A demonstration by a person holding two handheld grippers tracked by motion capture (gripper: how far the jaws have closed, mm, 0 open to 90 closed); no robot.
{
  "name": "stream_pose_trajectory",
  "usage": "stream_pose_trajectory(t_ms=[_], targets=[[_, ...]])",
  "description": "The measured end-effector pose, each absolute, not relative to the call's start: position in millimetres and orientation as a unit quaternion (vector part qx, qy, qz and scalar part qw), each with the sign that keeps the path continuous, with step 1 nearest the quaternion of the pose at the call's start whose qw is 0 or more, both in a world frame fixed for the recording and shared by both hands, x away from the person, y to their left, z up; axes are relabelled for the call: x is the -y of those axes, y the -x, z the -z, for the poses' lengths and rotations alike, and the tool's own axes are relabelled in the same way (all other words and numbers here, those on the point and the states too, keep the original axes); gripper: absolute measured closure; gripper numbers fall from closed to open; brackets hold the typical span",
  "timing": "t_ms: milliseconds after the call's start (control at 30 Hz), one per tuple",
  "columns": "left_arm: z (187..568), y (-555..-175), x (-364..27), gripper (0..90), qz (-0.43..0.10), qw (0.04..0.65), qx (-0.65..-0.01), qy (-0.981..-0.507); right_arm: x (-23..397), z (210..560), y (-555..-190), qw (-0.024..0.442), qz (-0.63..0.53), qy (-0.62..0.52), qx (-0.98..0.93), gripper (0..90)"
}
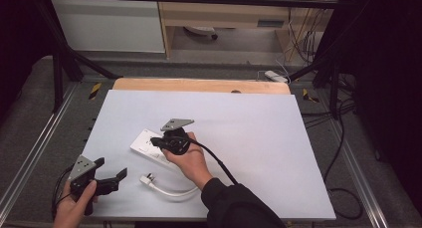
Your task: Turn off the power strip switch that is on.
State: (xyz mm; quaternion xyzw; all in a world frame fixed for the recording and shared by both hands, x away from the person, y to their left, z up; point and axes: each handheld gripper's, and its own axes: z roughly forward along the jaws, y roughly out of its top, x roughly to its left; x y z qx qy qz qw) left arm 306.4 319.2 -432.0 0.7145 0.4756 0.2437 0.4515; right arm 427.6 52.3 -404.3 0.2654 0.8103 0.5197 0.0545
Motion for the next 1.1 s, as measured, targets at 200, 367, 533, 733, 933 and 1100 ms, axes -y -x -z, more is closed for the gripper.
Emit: stream_pose_trajectory(t_ms=[200, 367, 533, 733, 933, 1100], targets=[[432, -307, -319, 6.3, -0.243, 0.452, -0.475, -0.715, -62, 409, -433, 0.054, -0.508, -0.267, -0.817, 90.0], [432, -307, -319, 6.3, -0.244, 0.452, -0.473, -0.716, -73, 410, -437, 0.055, -0.498, -0.265, -0.824, 90.0], [432, -307, -319, 6.3, -0.245, 0.451, -0.472, -0.716, -81, 413, -440, 0.055, -0.486, -0.267, -0.830, 90.0], [432, -307, -319, 6.4, -0.244, 0.452, -0.472, -0.716, -95, 415, -445, 0.055, -0.469, -0.269, -0.839, 90.0], [431, -307, -319, 6.3, -0.245, 0.452, -0.471, -0.717, -101, 418, -447, 0.054, -0.462, -0.267, -0.844, 90.0], [431, -307, -319, 6.3, -0.245, 0.453, -0.471, -0.716, -103, 418, -447, 0.050, -0.457, -0.267, -0.847, 90.0]])
